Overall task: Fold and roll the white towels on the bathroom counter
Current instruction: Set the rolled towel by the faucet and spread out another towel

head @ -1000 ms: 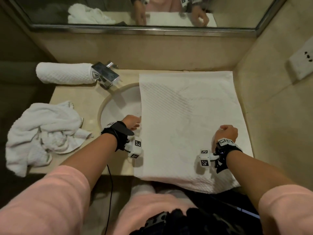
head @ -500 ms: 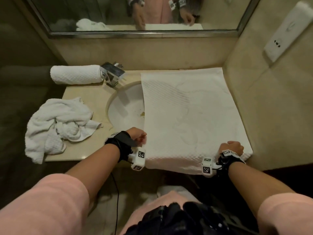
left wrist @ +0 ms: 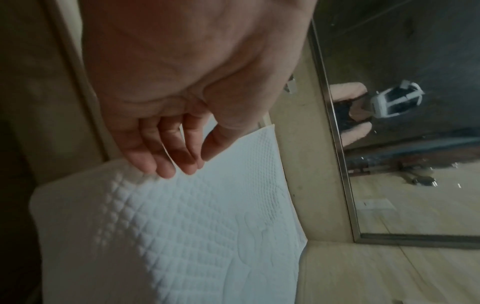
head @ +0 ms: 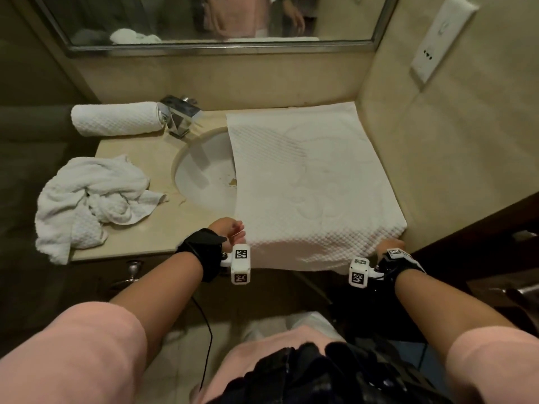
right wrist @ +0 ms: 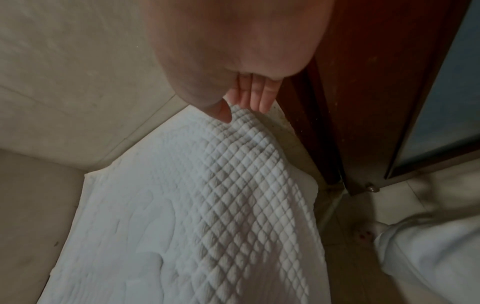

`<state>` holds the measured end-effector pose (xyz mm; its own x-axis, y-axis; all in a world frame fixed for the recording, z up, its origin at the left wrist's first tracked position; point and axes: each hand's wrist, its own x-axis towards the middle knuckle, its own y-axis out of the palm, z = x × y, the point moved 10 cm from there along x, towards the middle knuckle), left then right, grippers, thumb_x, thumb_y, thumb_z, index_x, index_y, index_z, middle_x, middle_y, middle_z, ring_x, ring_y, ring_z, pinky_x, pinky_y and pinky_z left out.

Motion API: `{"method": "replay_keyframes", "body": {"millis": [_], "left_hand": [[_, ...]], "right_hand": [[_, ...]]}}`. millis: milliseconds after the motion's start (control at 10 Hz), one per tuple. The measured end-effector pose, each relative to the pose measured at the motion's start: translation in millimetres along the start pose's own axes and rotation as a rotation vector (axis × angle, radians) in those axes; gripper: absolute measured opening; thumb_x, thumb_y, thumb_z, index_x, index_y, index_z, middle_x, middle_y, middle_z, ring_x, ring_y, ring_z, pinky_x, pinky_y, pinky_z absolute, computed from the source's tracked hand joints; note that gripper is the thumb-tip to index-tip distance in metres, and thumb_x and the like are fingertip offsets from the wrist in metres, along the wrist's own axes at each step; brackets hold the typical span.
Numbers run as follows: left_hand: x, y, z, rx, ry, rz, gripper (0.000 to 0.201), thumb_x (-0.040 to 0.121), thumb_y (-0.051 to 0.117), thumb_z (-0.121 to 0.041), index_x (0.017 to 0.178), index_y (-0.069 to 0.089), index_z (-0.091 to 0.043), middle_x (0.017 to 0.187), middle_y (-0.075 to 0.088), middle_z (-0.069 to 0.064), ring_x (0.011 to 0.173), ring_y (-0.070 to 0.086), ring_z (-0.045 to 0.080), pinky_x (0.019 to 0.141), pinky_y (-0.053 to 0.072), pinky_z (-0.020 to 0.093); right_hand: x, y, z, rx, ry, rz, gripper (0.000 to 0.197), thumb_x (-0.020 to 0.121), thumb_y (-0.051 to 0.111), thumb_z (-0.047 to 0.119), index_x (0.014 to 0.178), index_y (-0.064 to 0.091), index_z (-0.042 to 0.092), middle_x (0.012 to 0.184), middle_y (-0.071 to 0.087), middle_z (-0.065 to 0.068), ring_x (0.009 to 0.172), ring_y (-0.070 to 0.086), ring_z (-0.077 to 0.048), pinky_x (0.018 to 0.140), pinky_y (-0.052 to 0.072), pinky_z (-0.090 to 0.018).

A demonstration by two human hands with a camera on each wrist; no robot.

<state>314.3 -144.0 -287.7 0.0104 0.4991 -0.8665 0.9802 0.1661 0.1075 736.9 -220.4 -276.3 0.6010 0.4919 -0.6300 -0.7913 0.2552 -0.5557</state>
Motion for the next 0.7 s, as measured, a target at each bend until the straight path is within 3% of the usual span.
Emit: {"method": "replay_keyframes", "body": {"millis": [100, 200, 300, 400, 500, 600, 700], "left_hand": [[-4.5, -5.7, 2.0, -0.102, 0.041, -0.101, 0.015, 0.098, 0.032, 0.003, 0.097, 0.047, 0.001, 0.086, 0.05, 0.016, 0.11, 0.056, 0.034, 0.102, 0.042, 0.034], [-7.8, -8.9, 9.2, -0.102, 0.073, -0.207, 0.031, 0.102, 0.023, -0.001, 0.126, 0.038, 0.009, 0.136, 0.044, 0.028, 0.134, 0.039, 0.033, 0.108, 0.034, 0.036], [-9.8, -3.2, 22.5, -0.214, 0.014, -0.221, 0.028, 0.1, 0.026, -0.004, 0.119, 0.044, 0.005, 0.122, 0.05, 0.014, 0.116, 0.051, 0.028, 0.096, 0.041, 0.035], [-14.1, 8.8, 33.3, -0.344, -0.035, -0.199, 0.04, 0.098, 0.031, -0.002, 0.138, 0.032, 0.0, 0.145, 0.036, 0.014, 0.135, 0.038, 0.027, 0.106, 0.035, 0.037], [-12.0, 15.8, 38.9, -0.344, -0.04, -0.17, 0.049, 0.097, 0.04, -0.005, 0.143, 0.026, 0.002, 0.142, 0.037, 0.019, 0.129, 0.045, 0.025, 0.098, 0.041, 0.033], [-8.7, 16.3, 46.8, -0.321, -0.046, -0.171, 0.042, 0.097, 0.042, -0.005, 0.138, 0.035, 0.002, 0.121, 0.051, 0.017, 0.104, 0.056, 0.02, 0.093, 0.043, 0.027], [-1.9, 13.2, 52.8, -0.279, -0.037, -0.176, 0.026, 0.098, 0.042, -0.005, 0.123, 0.044, 0.0, 0.125, 0.055, 0.012, 0.113, 0.057, 0.019, 0.094, 0.043, 0.026]], "right_hand": [[8.3, -2.0, 2.0, -0.131, 0.015, 0.036, 0.041, 0.101, 0.04, 0.013, 0.139, 0.04, 0.0, 0.141, 0.044, -0.019, 0.099, 0.047, -0.022, 0.059, 0.042, -0.021], [2.3, -9.9, 3.2, -0.729, 0.042, 0.051, 0.055, 0.085, 0.064, 0.041, 0.123, 0.053, 0.002, 0.13, 0.049, -0.019, 0.114, 0.053, -0.032, 0.084, 0.048, -0.041], [11.3, -3.7, 6.6, -0.902, -0.038, 0.098, 0.07, 0.074, 0.065, 0.058, 0.121, 0.053, 0.008, 0.128, 0.05, -0.017, 0.119, 0.052, -0.033, 0.096, 0.045, -0.047], [25.5, -3.4, 5.0, -0.873, -0.06, 0.089, 0.074, 0.077, 0.065, 0.056, 0.131, 0.049, 0.007, 0.135, 0.05, -0.016, 0.122, 0.052, -0.032, 0.1, 0.043, -0.048], [49.0, -5.0, 6.0, -0.65, -0.061, 0.07, 0.072, 0.083, 0.068, 0.032, 0.143, 0.036, 0.007, 0.145, 0.041, -0.018, 0.128, 0.045, -0.037, 0.101, 0.042, -0.049], [57.0, -0.8, 0.7, -0.165, 0.036, 0.122, 0.05, 0.097, 0.048, 0.019, 0.144, 0.036, 0.004, 0.146, 0.039, -0.017, 0.131, 0.043, -0.035, 0.079, 0.048, -0.031], [61.1, 1.1, -3.2, 0.195, 0.105, 0.135, 0.044, 0.101, 0.033, 0.015, 0.144, 0.035, 0.003, 0.147, 0.04, -0.012, 0.13, 0.045, -0.027, 0.077, 0.044, -0.027]]}}
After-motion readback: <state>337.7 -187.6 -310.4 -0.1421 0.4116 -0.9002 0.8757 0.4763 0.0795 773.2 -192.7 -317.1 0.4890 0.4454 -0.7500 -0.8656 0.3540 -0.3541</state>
